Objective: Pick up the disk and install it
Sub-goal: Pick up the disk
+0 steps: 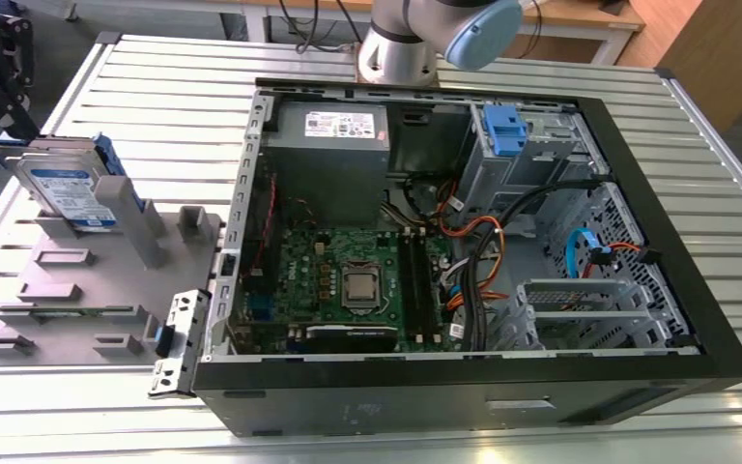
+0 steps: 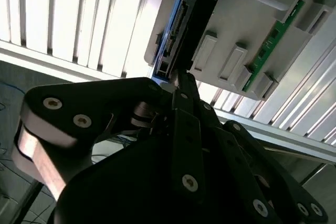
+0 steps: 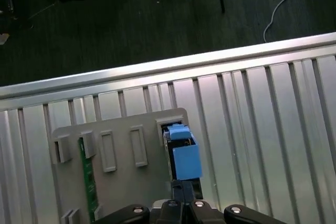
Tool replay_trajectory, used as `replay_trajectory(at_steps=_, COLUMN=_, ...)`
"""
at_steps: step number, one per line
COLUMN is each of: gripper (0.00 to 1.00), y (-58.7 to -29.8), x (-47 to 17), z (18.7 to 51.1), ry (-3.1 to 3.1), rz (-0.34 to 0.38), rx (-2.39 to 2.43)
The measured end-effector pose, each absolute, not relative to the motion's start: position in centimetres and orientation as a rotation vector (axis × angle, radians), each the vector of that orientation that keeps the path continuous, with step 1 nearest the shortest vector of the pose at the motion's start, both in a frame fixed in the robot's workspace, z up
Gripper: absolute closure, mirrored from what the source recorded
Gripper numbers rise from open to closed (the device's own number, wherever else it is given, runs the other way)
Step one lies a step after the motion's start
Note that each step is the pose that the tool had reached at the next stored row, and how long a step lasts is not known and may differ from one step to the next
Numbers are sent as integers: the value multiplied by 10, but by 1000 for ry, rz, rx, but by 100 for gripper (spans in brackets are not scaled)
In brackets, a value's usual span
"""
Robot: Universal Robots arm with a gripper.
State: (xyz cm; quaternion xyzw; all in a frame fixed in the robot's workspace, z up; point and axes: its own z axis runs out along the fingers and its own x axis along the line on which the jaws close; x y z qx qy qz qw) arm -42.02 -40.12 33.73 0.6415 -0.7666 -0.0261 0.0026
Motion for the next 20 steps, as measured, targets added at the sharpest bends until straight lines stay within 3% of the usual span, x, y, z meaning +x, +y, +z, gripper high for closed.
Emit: replay_trajectory(at_steps=20, gripper=89, y=-401, x=-414, z=337, ry=-2289, rz=-87, rx=2143)
